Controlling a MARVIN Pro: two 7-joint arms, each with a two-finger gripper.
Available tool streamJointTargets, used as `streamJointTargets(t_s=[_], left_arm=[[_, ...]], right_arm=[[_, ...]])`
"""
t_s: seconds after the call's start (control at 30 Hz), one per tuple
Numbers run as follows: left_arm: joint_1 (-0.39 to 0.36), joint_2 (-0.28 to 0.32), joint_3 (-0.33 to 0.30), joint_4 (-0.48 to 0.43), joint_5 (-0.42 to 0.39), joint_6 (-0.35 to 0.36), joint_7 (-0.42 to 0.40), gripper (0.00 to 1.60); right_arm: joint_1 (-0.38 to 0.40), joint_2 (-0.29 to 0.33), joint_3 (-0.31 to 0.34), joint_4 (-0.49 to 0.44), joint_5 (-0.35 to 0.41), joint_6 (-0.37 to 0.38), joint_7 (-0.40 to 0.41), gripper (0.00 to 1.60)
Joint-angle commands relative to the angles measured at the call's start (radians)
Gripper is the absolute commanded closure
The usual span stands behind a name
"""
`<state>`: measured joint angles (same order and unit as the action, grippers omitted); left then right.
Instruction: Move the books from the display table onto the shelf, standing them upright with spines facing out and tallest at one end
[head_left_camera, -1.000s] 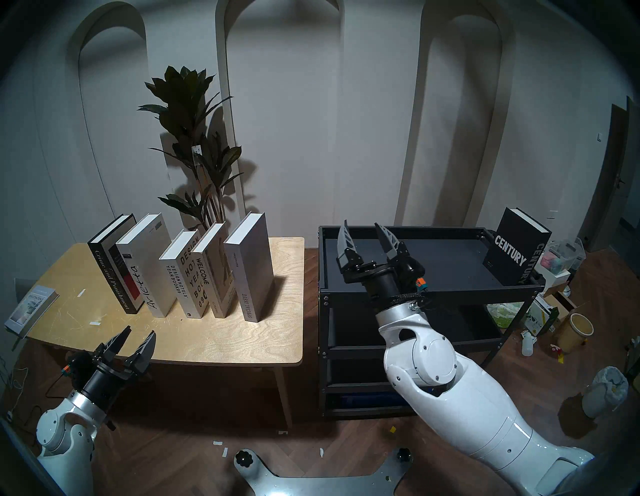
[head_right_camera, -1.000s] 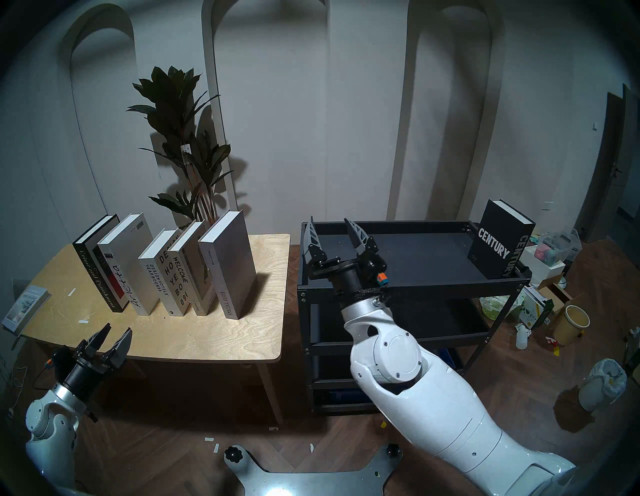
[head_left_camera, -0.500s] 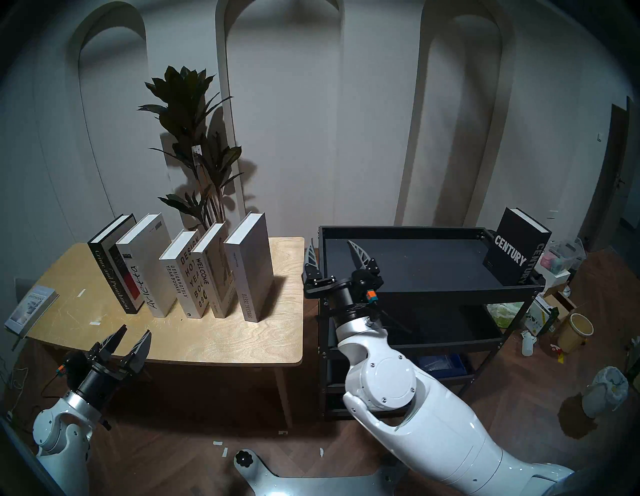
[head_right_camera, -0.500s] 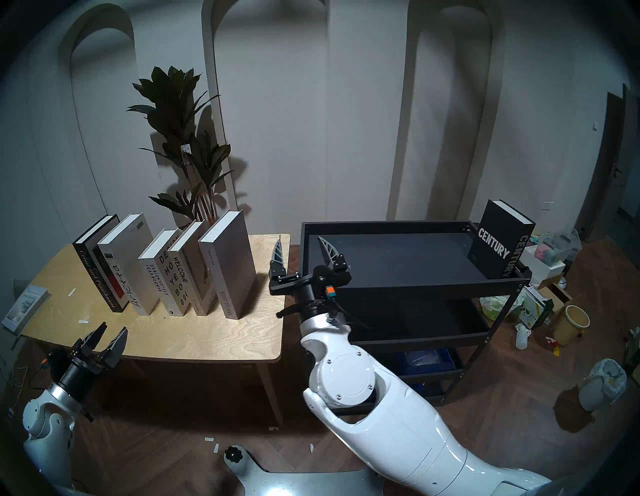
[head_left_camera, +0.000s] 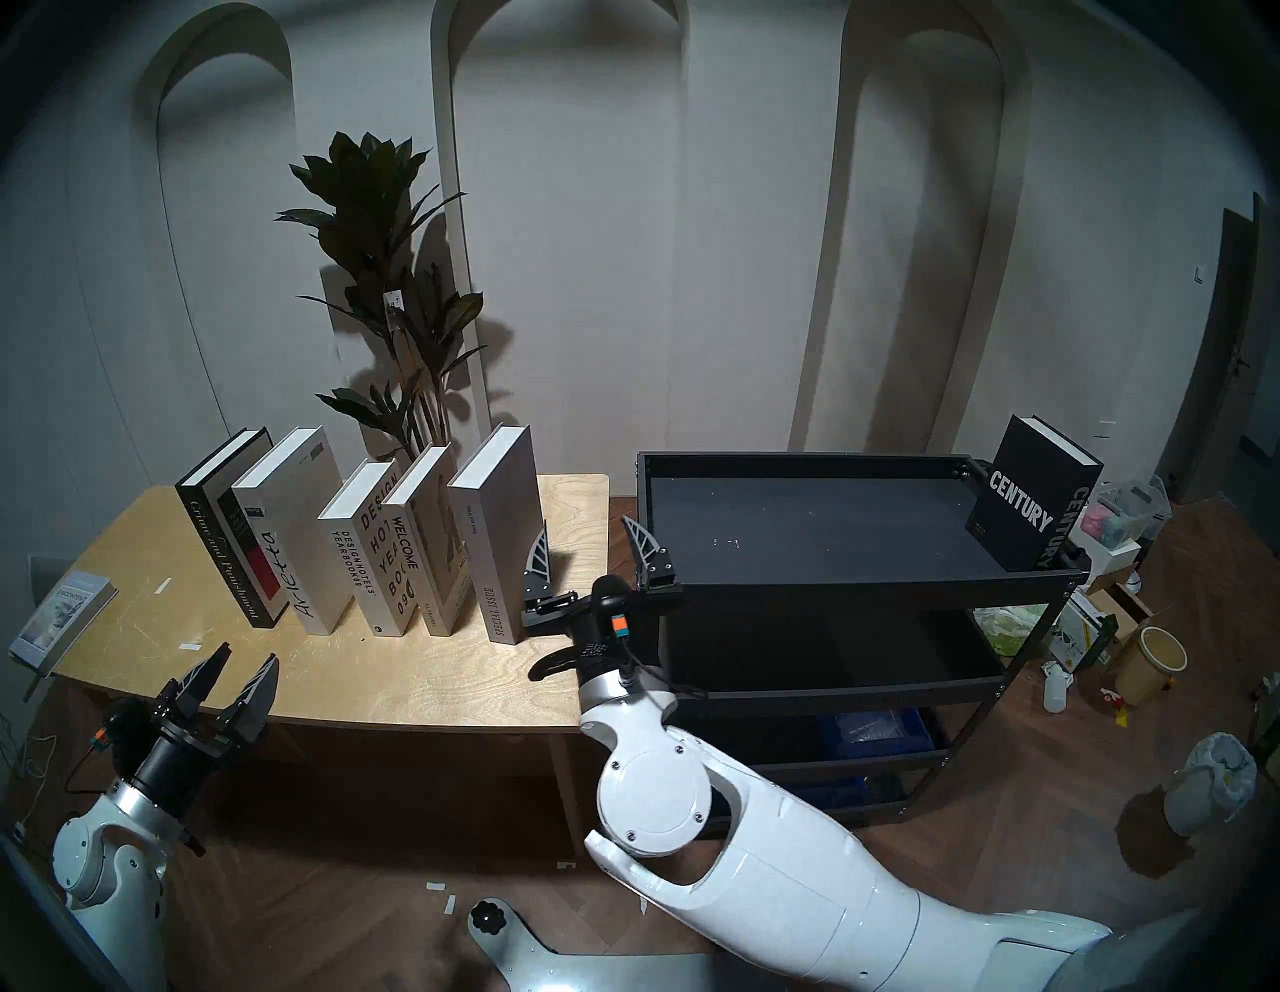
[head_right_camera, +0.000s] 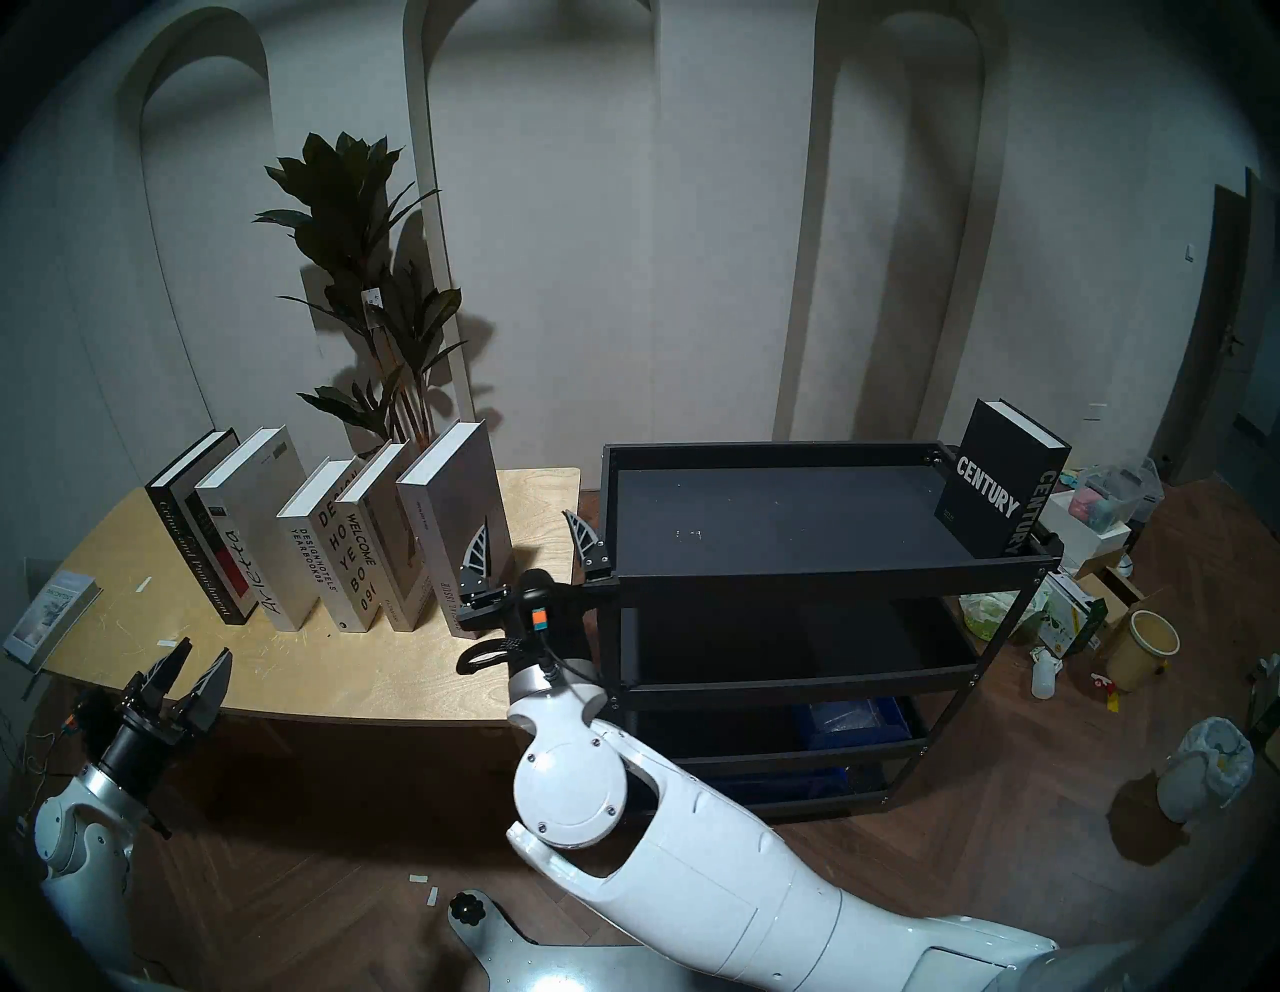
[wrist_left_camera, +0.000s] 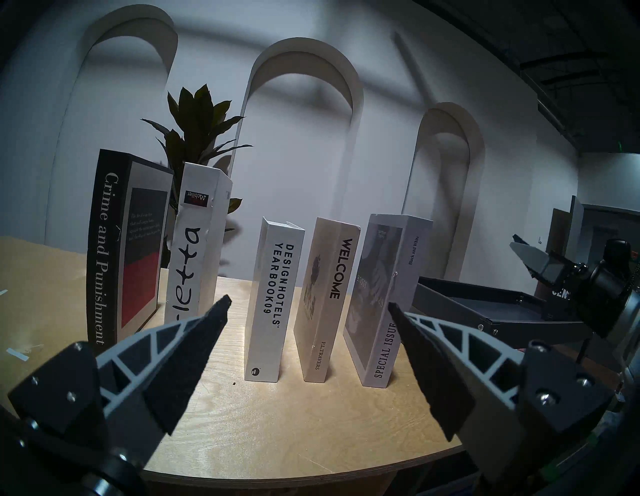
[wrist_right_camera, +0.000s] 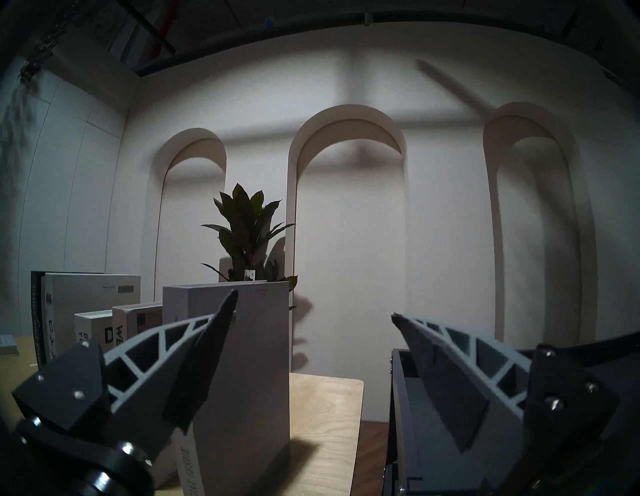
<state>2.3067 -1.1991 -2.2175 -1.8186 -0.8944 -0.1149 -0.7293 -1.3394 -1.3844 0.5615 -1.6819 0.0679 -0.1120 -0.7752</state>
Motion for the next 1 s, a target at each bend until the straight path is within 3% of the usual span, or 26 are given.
streamJointTargets(t_s=[0.0,0.23,0.43,0.63,0.97], left_arm=[[0.022,-0.014,-0.023,-0.022,-0.011,-0.015,-0.021,0.00],[0.030,-0.020,-0.029,-0.016,-0.014,-0.016,-0.037,0.00],[0.028,-0.012,-0.041,0.004,-0.016,-0.015,-0.051,0.00],[0.002,0.013,-0.026,0.005,-0.013,-0.008,-0.064,0.00],[-0.066,0.060,0.056,-0.013,0.011,0.015,-0.052,0.00]], right_arm=[[0.110,-0.076,-0.086,0.031,-0.009,-0.025,-0.085,0.00],[0.176,-0.123,-0.167,0.102,0.033,-0.051,-0.155,0.00],[0.207,-0.136,-0.222,0.136,0.056,-0.079,-0.264,0.00],[0.157,-0.069,-0.188,0.059,0.045,-0.047,-0.344,0.00],[0.120,0.093,-0.138,-0.036,0.066,0.006,-0.340,0.00]])
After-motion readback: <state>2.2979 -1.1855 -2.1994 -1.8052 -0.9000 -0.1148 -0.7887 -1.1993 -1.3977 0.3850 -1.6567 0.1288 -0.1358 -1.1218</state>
